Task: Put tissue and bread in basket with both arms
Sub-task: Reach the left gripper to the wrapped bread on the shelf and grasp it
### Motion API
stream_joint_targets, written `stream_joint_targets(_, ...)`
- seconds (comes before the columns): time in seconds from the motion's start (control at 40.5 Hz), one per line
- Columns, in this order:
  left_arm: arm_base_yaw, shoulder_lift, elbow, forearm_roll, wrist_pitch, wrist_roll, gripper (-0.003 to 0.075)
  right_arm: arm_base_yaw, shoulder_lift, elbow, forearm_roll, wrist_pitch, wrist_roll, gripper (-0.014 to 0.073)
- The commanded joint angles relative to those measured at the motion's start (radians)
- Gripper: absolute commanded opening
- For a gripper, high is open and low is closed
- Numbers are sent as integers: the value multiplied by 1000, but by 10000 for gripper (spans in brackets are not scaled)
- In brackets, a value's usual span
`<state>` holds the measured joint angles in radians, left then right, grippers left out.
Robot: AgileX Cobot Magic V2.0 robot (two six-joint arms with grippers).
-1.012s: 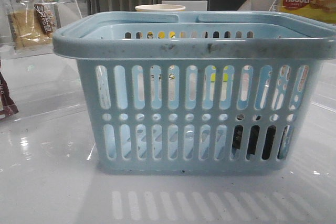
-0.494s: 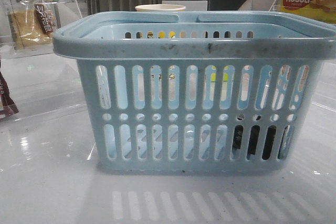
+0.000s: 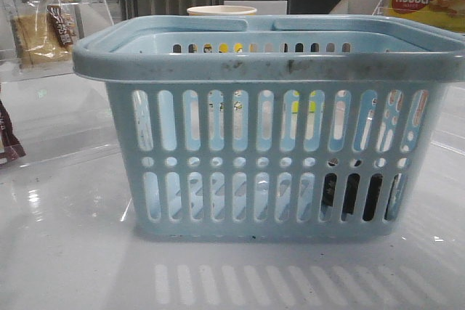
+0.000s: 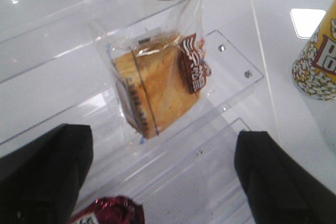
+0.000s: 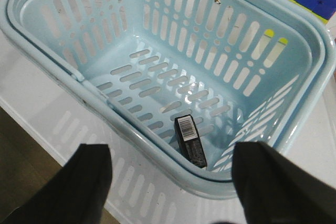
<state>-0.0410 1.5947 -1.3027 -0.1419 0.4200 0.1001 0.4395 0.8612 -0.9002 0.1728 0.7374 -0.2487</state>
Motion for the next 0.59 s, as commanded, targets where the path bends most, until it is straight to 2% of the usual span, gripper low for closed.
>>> stream_joint_targets(0.0, 12, 38, -107, -62, -67, -8, 602, 0, -6, -28, -3, -63, -9, 581)
stream_joint_targets(0.222, 31, 164, -203, -101, -102, -8, 602, 0, -6, -28, -3, -63, -9, 581)
stream_joint_targets(0.568, 52, 227, -204, -139, -236, -8, 602, 0, -6, -28, -3, -63, -9, 581)
